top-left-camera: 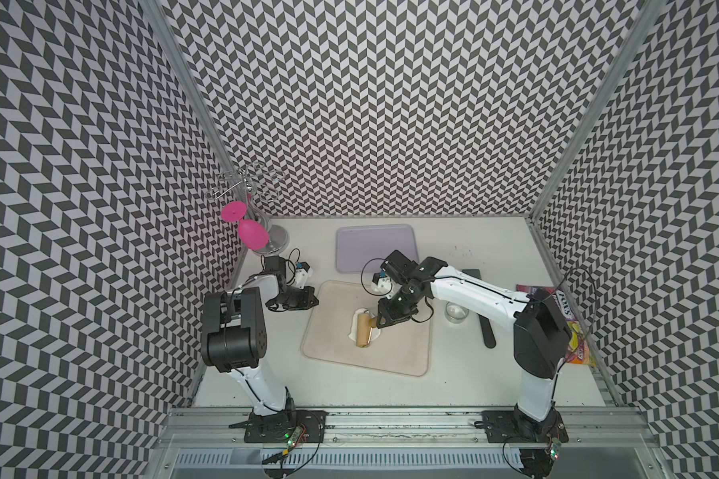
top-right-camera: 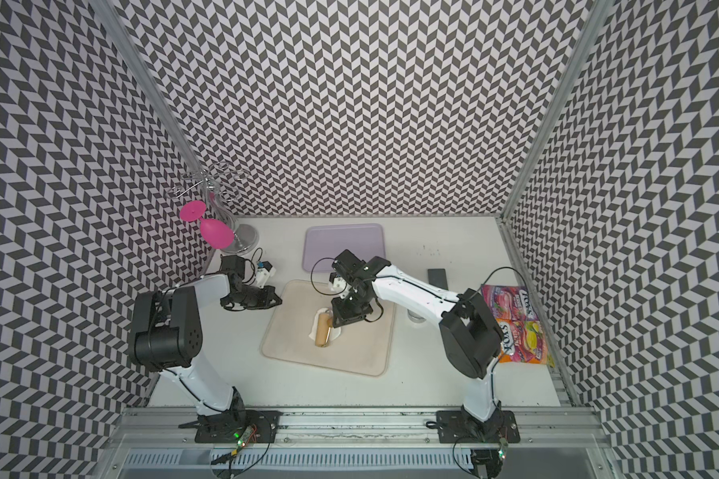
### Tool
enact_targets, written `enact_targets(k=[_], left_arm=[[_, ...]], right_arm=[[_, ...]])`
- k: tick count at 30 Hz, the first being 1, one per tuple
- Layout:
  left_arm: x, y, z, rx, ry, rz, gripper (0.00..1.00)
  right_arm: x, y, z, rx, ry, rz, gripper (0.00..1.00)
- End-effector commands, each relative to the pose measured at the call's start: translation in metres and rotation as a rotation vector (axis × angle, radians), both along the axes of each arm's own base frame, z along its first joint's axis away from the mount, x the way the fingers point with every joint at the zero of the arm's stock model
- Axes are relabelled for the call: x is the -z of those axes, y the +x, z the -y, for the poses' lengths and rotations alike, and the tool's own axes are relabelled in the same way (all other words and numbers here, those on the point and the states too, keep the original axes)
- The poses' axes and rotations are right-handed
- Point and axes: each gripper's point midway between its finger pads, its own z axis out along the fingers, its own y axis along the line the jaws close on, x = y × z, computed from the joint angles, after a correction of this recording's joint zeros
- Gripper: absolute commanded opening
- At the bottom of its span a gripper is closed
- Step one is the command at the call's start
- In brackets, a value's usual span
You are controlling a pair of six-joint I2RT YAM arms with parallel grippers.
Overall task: Roll out the dumpling wrappers from the dough
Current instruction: Flatten out the dough on the work surface.
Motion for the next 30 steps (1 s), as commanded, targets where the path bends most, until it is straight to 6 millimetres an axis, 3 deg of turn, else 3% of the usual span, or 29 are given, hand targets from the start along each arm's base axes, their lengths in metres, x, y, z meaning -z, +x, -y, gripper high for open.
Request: enact_targets(k=[1, 10, 14, 18, 20, 24, 27, 30], left_arm=[[-0.001, -0.009, -0.001, 0.008, -0.01, -0.015, 0.0], [-0.001, -0.009, 0.0, 0.009, -0.011, -0.014, 0.0], [-0.001, -0.009, -0.002, 0.006, -0.011, -0.014, 0.0], [-0.001, -0.008, -0.001, 0.008, -0.011, -0.011, 0.0], [0.0, -0.009, -0.001, 0.007, -0.014, -0.015, 0.0], [-0.001, -0.008, -0.001, 0.007, -0.014, -0.013, 0.0], [0.0, -0.009, -0.001, 0.008, -0.016, -0.015, 0.0], [0.0, -0.009, -0.001, 0.007, -0.016, -0.017, 0.0]], right_arm=[[0.03, -0.001, 0.048, 0.091, -0.151, -0.037, 0.0], [0.046, -0.001, 0.108, 0.201, -0.245, -0.085, 0.0], [0.043, 0.002, 0.121, 0.235, -0.258, -0.081, 0.0], [0.025, 0.01, 0.122, 0.251, -0.249, -0.052, 0.0], [0.006, 0.016, 0.114, 0.253, -0.203, -0.029, 0.0], [-0.052, 0.035, 0.08, 0.223, -0.052, 0.069, 0.0], [-0.084, 0.031, 0.054, 0.164, -0.006, 0.097, 0.0], [-0.101, 0.03, 0.025, 0.118, 0.027, 0.12, 0.0]])
